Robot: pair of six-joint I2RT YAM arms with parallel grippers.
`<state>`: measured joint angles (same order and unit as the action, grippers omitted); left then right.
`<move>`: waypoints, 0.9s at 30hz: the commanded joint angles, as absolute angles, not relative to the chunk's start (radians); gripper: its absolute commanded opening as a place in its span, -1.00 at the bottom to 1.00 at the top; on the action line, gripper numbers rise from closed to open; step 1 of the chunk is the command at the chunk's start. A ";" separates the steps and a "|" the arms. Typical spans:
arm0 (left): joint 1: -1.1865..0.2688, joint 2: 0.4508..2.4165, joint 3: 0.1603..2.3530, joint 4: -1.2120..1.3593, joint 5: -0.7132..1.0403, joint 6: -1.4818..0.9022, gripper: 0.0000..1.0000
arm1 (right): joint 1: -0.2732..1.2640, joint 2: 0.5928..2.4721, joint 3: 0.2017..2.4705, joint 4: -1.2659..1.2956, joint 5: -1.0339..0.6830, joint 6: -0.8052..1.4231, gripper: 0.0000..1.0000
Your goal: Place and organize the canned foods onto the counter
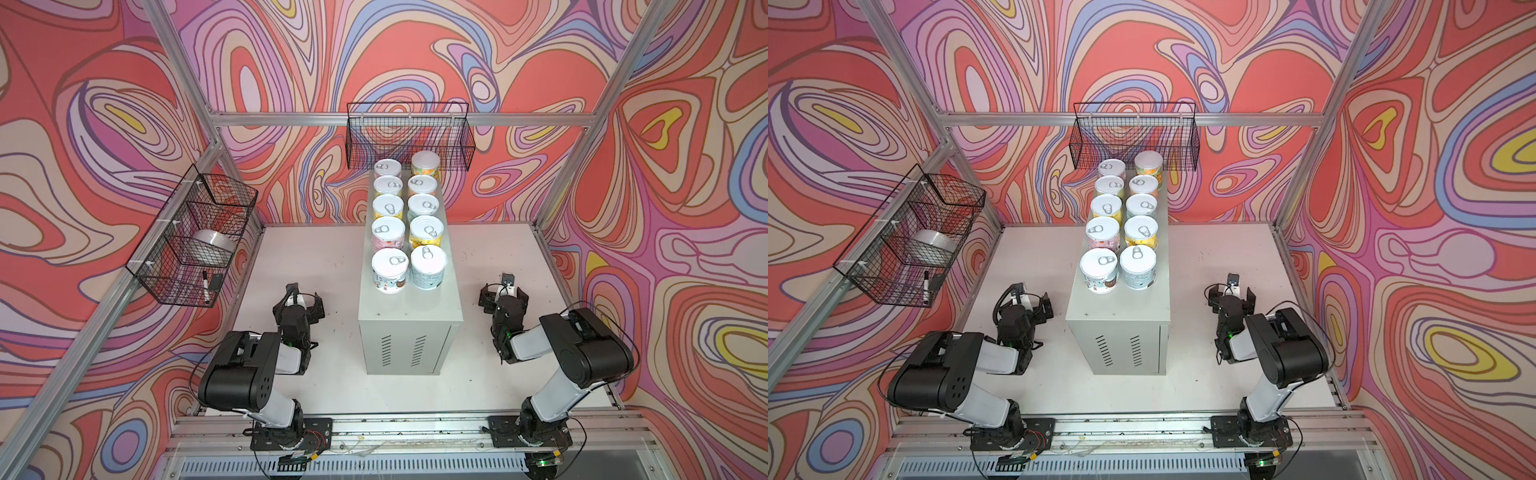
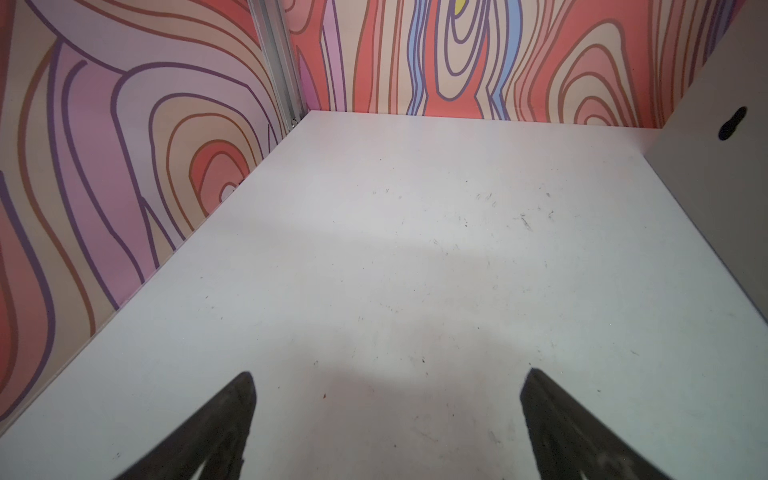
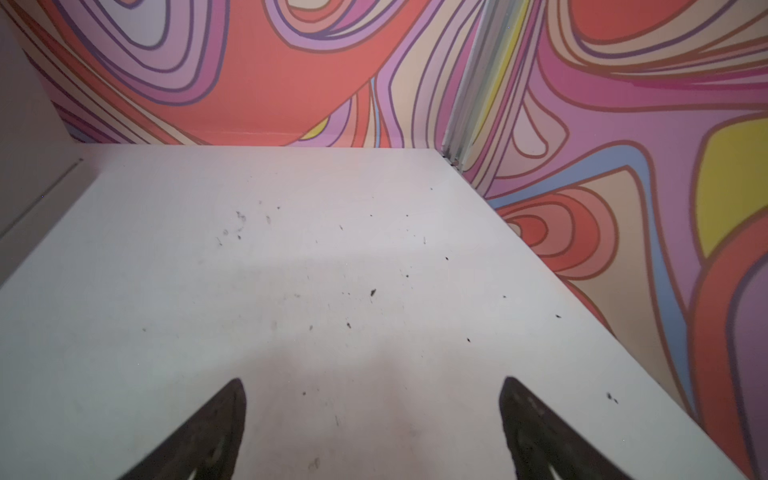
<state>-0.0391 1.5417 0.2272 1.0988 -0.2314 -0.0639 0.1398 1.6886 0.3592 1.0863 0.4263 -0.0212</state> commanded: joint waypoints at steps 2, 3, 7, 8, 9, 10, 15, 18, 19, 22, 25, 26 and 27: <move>-0.035 1.534 0.308 1.008 -0.218 -0.056 1.00 | 0.034 1.698 0.474 0.906 0.251 0.075 0.97; -0.035 1.553 0.328 0.997 -0.209 -0.042 1.00 | 0.025 1.725 0.447 1.027 0.255 0.056 0.97; -0.035 1.547 0.357 0.941 -0.205 -0.044 1.00 | 0.026 1.710 0.447 0.999 0.251 0.058 0.97; -0.035 1.548 0.355 0.939 -0.206 -0.043 1.00 | 0.026 1.710 0.452 0.985 0.246 0.059 0.97; -0.035 1.536 0.362 0.902 -0.205 -0.049 1.00 | 0.026 1.716 0.447 1.014 0.251 0.055 0.97; -0.035 1.532 0.365 0.897 -0.205 -0.051 1.00 | 0.026 1.711 0.451 0.992 0.247 0.058 0.97; -0.035 1.542 0.359 0.927 -0.204 -0.047 1.00 | 0.028 1.716 0.457 0.989 0.236 0.050 0.97; -0.035 1.540 0.359 0.921 -0.204 -0.047 1.00 | 0.027 1.715 0.457 0.986 0.235 0.050 0.97; -0.035 1.543 0.357 0.930 -0.205 -0.045 1.00 | 0.028 1.717 0.457 0.989 0.236 0.049 0.97; -0.034 1.542 0.357 0.925 -0.204 -0.046 1.00 | 0.026 1.723 0.474 0.962 0.228 0.052 0.97; -0.035 1.543 0.359 0.926 -0.204 -0.046 1.00 | 0.025 1.723 0.474 0.960 0.229 0.052 0.97; -0.035 1.543 0.357 0.927 -0.204 -0.048 1.00 | 0.026 1.720 0.469 0.968 0.229 0.052 0.97; -0.035 1.542 0.357 0.926 -0.204 -0.047 1.00 | 0.026 1.717 0.463 0.977 0.228 0.051 0.97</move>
<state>-0.0391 1.5406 0.3553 0.9188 -0.2089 -0.0559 0.0269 1.7100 0.4606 0.9718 0.2379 0.0460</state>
